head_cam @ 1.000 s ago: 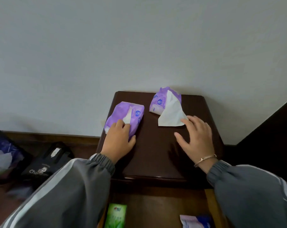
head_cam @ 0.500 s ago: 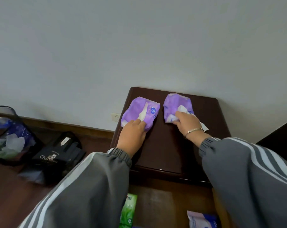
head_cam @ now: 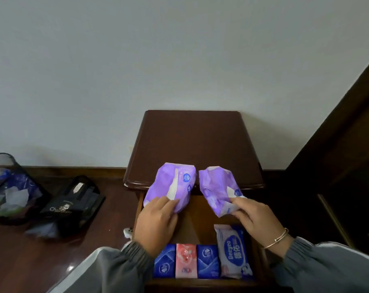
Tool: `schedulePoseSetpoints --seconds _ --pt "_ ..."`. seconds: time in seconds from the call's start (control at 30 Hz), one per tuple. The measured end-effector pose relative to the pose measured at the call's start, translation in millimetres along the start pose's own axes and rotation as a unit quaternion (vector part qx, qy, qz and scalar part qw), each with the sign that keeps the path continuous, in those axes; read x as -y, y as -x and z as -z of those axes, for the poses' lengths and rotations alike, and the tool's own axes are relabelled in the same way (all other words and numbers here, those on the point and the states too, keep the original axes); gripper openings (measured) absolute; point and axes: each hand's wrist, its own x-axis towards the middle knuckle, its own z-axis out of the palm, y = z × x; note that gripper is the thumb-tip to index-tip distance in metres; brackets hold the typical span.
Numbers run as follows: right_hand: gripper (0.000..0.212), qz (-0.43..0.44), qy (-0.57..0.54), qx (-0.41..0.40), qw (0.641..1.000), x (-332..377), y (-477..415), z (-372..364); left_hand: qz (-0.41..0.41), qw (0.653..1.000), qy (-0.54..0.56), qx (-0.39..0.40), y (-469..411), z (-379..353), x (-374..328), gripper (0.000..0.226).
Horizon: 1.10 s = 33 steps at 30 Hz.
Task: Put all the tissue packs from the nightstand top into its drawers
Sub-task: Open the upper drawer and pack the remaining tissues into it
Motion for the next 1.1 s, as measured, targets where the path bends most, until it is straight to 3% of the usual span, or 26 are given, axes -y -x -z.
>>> schedulePoseSetpoints --seconds 0.23,0.4,0.67,0.8,0.93,1.03,1.1 --pt "0.022 -0.012 0.026 0.064 0.998 -0.7 54.8 -10.7 -0.017 0.997 -0.020 0.072 46.6 12.6 -43.0 0.017" --pt "0.022 -0.053 0.089 0.082 0.991 -5.7 45.3 -16.6 0.062 0.966 -0.116 0.222 22.7 -0.8 -48.2 0.010" --pt "0.021 -0.009 0.210 0.131 0.969 -12.6 -11.2 -52.7 0.112 0.926 -0.163 0.323 -7.4 -62.9 -36.5 0.029" --pt "0.038 -0.031 0.141 0.239 0.960 -20.8 -16.7 -77.0 0.109 0.928 -0.130 0.333 8.5 -76.1 -24.3 0.040" --pt "0.043 -0.102 0.055 0.165 0.980 -31.0 -9.0 -84.0 0.099 0.948 -0.115 0.280 14.5 -69.7 -0.2 0.044" --pt "0.045 -0.169 -0.004 0.071 0.983 -39.6 -6.5 -82.5 0.121 0.928 -0.122 0.329 14.5 -68.4 13.0 0.052" --pt "0.046 -0.232 -0.042 0.076 0.969 -43.3 -8.3 -79.0 0.118 0.910 -0.115 0.381 13.1 -70.2 14.1 0.052"
